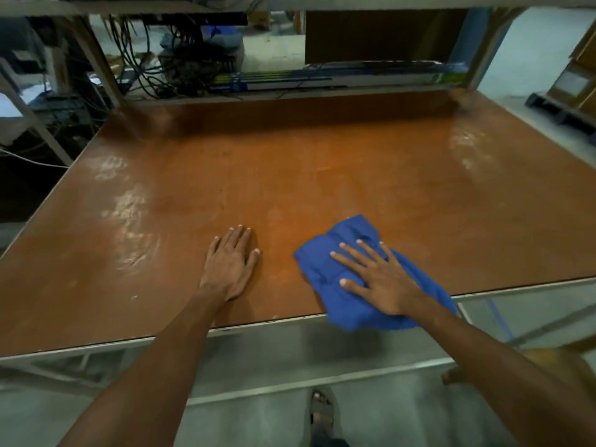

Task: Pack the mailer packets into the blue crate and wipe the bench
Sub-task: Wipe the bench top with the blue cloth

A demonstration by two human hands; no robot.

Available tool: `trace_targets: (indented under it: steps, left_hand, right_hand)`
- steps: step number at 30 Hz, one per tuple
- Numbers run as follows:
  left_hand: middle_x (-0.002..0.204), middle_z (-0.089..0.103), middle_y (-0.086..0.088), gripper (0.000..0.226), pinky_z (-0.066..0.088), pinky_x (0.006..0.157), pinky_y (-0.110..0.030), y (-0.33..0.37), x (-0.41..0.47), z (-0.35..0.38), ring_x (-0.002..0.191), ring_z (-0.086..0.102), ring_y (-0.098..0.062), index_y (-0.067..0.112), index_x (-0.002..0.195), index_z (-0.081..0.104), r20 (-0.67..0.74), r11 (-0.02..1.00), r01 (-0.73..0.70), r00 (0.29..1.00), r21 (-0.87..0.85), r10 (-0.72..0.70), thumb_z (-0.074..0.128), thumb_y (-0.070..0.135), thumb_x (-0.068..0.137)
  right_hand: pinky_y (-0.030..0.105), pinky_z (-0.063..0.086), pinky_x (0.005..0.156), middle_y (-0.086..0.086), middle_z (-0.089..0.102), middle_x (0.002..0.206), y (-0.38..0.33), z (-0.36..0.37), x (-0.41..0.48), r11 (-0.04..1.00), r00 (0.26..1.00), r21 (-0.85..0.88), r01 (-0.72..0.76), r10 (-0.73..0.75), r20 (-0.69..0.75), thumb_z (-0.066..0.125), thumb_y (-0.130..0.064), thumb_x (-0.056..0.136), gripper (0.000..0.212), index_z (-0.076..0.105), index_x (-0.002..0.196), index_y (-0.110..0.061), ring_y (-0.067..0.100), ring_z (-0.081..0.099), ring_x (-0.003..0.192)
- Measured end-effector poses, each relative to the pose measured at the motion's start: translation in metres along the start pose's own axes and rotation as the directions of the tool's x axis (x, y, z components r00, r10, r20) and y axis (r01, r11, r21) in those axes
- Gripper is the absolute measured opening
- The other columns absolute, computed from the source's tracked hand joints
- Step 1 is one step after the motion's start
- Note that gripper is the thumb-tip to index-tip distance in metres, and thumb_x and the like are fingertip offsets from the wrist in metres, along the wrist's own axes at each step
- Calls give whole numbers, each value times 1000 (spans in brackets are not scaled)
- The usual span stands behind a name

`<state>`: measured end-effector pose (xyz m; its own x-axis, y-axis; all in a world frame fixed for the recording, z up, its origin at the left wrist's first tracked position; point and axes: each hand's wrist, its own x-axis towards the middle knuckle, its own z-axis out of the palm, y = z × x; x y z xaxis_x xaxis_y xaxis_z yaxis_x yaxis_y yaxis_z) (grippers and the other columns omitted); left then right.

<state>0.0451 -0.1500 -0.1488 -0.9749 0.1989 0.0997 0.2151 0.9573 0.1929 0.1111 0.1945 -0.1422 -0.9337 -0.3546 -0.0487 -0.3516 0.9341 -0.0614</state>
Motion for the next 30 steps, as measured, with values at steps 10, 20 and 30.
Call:
trace_targets:
  steps: [10,20,30]
  left_hand:
    - [162,24,3,75,14,121,-40,50,12,16,150,19,-15,26,154,29,35,993,-112,993,-25,113,13,66,92]
    - [166,3,8,81,4,122,-43,94,121,33,152,1,-12,29,158,11,106,998,-60,992,-25,62,8,70,88]
    - [166,7,7,71,5,122,-42,127,275,56,152,3,-12,28,158,12,96,1000,0,995,-21,2,20,64,97]
  right_hand:
    - [52,-7,121,-23,-9,162,38,-5,10,1000,999,-9,-2,3,34,3,-76,90,63,-12,148,-55,13,-11,151]
    - [53,-5,121,-19,-7,163,117,-11,85,998,998,20,-61,61,-5,0,-75,88,70,-6,152,-49,15,-7,152]
    - [56,-6,120,-15,-8,164,224,-14,234,995,994,33,-99,100,-34,-1,-78,87,72,-8,152,-48,21,-6,152]
